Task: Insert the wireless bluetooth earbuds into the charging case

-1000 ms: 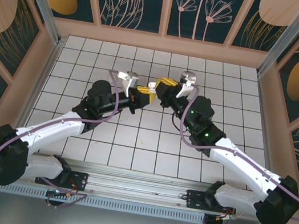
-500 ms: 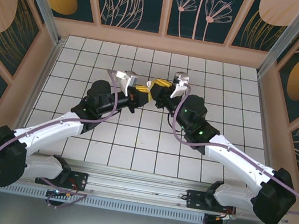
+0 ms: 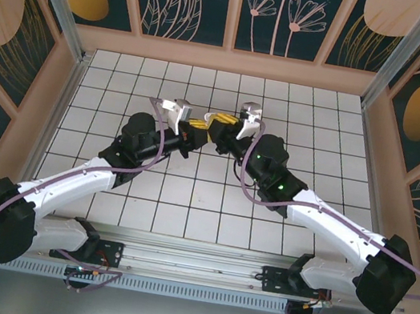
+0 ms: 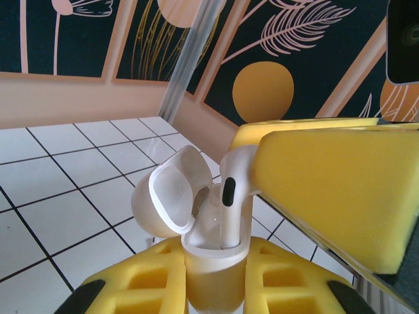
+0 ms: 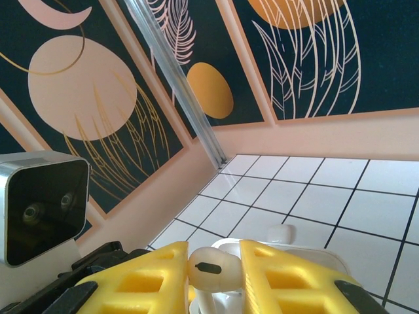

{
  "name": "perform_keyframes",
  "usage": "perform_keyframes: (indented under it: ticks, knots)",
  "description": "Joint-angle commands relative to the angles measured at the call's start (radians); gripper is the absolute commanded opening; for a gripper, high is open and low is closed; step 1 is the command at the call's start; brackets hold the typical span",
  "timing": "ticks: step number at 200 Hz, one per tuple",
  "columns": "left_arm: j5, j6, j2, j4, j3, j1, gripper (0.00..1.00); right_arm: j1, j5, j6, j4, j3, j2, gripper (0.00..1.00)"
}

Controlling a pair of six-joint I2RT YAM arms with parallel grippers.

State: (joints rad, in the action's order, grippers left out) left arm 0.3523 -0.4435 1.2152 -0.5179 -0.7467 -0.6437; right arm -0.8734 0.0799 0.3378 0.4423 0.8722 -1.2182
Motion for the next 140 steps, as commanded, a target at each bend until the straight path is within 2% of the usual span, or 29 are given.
perform_keyframes:
  ticks: [1, 59, 111, 140]
  knots:
    - [-0.034, 0.001, -0.034, -0.057, -0.025, -0.007, 0.00, -0.019, -0.032, -0.009, -0.055, -0.022, 0.021, 0.24]
    - [-0.052, 0.055, -0.052, -0.036, -0.015, -0.007, 0.00, -0.030, -0.028, -0.012, -0.110, -0.019, 0.032, 0.24]
    - [-0.009, 0.117, -0.061, -0.134, 0.040, -0.008, 0.00, -0.046, 0.014, -0.011, -0.181, 0.001, 0.018, 0.25]
    - [-0.003, 0.138, -0.065, -0.136, 0.046, -0.007, 0.00, -0.048, 0.019, -0.010, -0.189, 0.000, 0.024, 0.25]
